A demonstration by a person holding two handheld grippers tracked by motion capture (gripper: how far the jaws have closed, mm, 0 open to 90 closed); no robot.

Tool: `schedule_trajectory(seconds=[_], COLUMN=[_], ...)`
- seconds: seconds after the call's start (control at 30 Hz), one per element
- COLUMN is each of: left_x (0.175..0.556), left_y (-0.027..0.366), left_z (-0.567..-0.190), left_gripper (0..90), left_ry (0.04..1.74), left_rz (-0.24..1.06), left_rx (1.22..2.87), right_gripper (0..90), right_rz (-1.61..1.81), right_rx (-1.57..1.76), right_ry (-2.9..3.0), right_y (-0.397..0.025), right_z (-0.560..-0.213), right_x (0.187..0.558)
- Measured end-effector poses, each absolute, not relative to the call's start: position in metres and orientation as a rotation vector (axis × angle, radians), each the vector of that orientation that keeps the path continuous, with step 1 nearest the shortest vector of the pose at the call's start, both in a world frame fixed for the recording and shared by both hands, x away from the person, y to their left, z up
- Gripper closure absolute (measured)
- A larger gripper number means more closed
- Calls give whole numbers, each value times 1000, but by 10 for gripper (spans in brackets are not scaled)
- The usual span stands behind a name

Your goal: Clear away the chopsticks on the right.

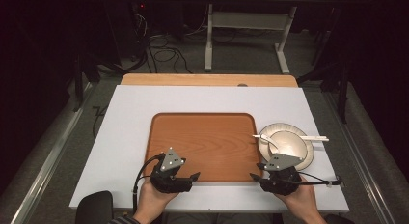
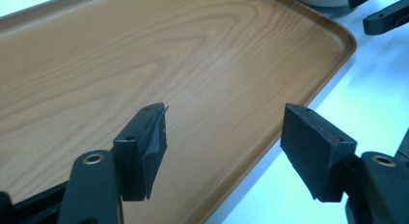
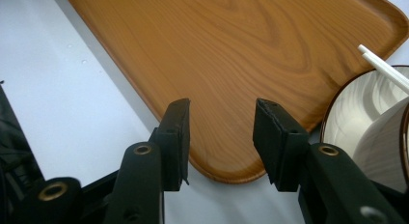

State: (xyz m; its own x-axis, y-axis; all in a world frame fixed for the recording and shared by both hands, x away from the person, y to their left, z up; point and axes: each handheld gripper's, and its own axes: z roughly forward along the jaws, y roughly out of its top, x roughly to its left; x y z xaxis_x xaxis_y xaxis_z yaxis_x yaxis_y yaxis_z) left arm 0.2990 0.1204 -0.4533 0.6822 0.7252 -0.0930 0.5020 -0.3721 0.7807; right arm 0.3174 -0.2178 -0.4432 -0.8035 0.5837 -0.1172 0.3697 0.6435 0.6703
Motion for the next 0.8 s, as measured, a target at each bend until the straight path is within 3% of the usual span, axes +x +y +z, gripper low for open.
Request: schedule_trajectory(seconds=[0.8], left_x=[300], left_y=[118], left_z=[-455], left_gripper=[332], left_ry=[943], left_rz=[329], left_rx=[2061], right_gripper=[592], right_rz=[933], right_rx=[775], right_ry=[2531], right_y=[-223], right_z=[-437], right_x=[319])
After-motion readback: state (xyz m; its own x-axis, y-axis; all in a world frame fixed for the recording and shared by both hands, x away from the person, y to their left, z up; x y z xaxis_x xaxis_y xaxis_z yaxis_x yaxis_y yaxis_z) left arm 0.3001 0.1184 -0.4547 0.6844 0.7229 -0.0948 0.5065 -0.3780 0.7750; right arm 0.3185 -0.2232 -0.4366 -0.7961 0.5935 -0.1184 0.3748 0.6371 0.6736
